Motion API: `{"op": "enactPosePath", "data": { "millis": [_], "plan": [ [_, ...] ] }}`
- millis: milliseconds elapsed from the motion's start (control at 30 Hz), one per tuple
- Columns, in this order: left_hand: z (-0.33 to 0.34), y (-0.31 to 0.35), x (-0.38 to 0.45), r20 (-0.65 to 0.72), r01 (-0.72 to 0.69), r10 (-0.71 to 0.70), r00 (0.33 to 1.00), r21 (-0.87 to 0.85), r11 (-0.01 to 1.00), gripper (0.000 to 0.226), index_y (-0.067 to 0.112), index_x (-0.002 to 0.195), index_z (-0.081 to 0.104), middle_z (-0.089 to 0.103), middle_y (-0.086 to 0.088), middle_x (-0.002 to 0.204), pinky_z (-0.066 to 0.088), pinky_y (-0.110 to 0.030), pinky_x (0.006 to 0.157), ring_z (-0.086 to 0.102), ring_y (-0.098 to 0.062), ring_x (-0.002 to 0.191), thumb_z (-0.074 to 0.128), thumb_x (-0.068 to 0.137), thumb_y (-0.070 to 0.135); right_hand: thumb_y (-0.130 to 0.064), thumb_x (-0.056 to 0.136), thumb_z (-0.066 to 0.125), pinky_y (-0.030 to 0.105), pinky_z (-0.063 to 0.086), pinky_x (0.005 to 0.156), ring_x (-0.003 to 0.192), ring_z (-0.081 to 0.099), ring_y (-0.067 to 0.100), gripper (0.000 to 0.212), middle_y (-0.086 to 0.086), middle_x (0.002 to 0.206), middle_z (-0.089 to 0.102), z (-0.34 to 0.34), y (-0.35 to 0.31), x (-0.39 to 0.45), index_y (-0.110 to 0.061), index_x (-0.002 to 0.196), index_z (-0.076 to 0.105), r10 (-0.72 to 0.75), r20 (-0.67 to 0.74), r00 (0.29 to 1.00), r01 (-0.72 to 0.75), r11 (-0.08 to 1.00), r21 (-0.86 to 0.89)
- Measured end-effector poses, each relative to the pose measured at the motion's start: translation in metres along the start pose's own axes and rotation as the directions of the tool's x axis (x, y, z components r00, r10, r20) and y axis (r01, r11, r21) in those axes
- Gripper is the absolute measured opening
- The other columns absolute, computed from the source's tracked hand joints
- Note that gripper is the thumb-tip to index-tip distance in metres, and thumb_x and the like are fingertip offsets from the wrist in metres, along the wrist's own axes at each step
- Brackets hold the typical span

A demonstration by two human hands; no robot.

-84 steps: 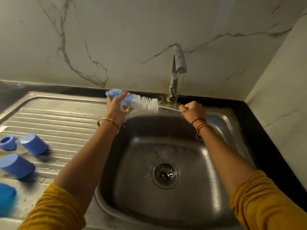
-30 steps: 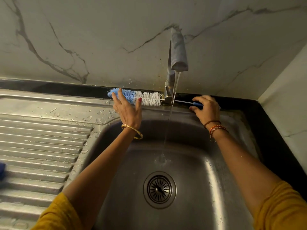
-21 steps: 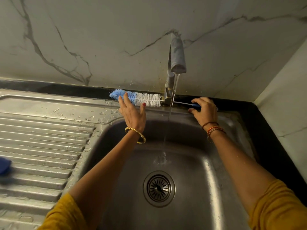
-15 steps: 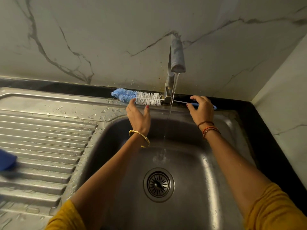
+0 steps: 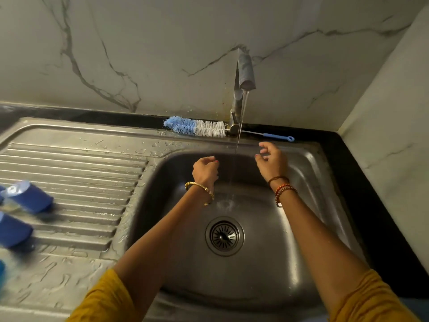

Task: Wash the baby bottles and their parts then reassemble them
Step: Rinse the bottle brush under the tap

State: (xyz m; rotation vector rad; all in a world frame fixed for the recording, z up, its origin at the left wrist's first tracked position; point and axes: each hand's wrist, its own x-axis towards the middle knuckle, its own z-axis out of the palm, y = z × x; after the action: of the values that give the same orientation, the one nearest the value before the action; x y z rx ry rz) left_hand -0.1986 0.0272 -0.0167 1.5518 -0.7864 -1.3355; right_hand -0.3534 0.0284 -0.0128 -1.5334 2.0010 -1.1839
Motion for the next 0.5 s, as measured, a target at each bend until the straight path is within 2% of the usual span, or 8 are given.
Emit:
{"op": "enactPosePath", "data": {
  "millis": [133, 233, 300, 400, 500],
  "plan": [
    [-0.016, -0.013, -0.03, 0.02, 0.008, -0.008, 1.0, -0.011, 1.0, 0.018, 0.008, 0.105, 0.061, 0.054, 0.001, 0.071, 0.045, -0.021, 0.056, 0.049, -0.009, 0.057, 0.053, 0.09, 0.005, -0.003, 0.081, 0.061, 0.036, 0.05, 0.075, 0.077, 0.052, 0.017, 0.022, 0.005, 0.084, 0.054, -0.009, -0.007, -0.044, -0.003, 0.104, 0.06, 0.105, -0.118, 0.987, -0.094, 0.991, 0.094],
    [-0.029, -0.021, -0.051, 0.038, 0.004, -0.003, 0.999, -0.022, 1.0, 0.015, 0.011, 0.1, 0.062, 0.055, 0.001, 0.072, 0.046, -0.02, 0.058, 0.049, -0.009, 0.057, 0.053, 0.09, 0.004, -0.002, 0.08, 0.061, 0.029, 0.044, 0.067, 0.075, 0.052, 0.018, 0.015, -0.004, 0.07, 0.05, -0.012, -0.015, -0.077, -0.002, 0.094, 0.06, 0.189, -0.175, 0.966, -0.152, 0.968, 0.201],
    [-0.037, -0.023, -0.063, 0.044, 0.0, 0.002, 0.999, -0.028, 1.0, 0.014, 0.013, 0.098, 0.061, 0.055, 0.001, 0.072, 0.046, -0.019, 0.057, 0.049, -0.009, 0.057, 0.053, 0.09, 0.004, -0.005, 0.079, 0.063, 0.027, 0.042, 0.068, 0.075, 0.053, 0.017, 0.012, 0.0, 0.074, 0.055, -0.011, -0.02, -0.097, -0.006, 0.09, 0.062, 0.231, -0.114, 0.966, -0.202, 0.954, 0.223],
    [-0.05, -0.029, -0.077, 0.053, -0.03, 0.03, 0.998, -0.007, 1.0, 0.014, 0.014, 0.097, 0.062, 0.055, 0.001, 0.073, 0.043, -0.02, 0.055, 0.049, -0.009, 0.058, 0.053, 0.089, 0.006, -0.008, 0.079, 0.065, 0.031, 0.047, 0.066, 0.073, 0.057, 0.017, 0.012, 0.005, 0.08, 0.061, -0.006, -0.024, -0.124, -0.018, 0.076, 0.059, 0.285, 0.049, 0.957, -0.286, 0.913, 0.29],
    [-0.065, -0.039, -0.093, 0.066, -0.022, 0.021, 0.998, 0.005, 1.0, 0.013, 0.013, 0.096, 0.064, 0.057, -0.001, 0.075, 0.041, -0.02, 0.053, 0.05, -0.01, 0.059, 0.054, 0.089, 0.007, -0.007, 0.085, 0.06, 0.012, 0.041, 0.044, 0.056, 0.053, 0.007, 0.009, -0.001, 0.07, 0.058, 0.0, -0.029, -0.157, -0.016, 0.082, 0.058, 0.306, 0.195, 0.932, -0.353, 0.892, 0.284]
  ]
}}
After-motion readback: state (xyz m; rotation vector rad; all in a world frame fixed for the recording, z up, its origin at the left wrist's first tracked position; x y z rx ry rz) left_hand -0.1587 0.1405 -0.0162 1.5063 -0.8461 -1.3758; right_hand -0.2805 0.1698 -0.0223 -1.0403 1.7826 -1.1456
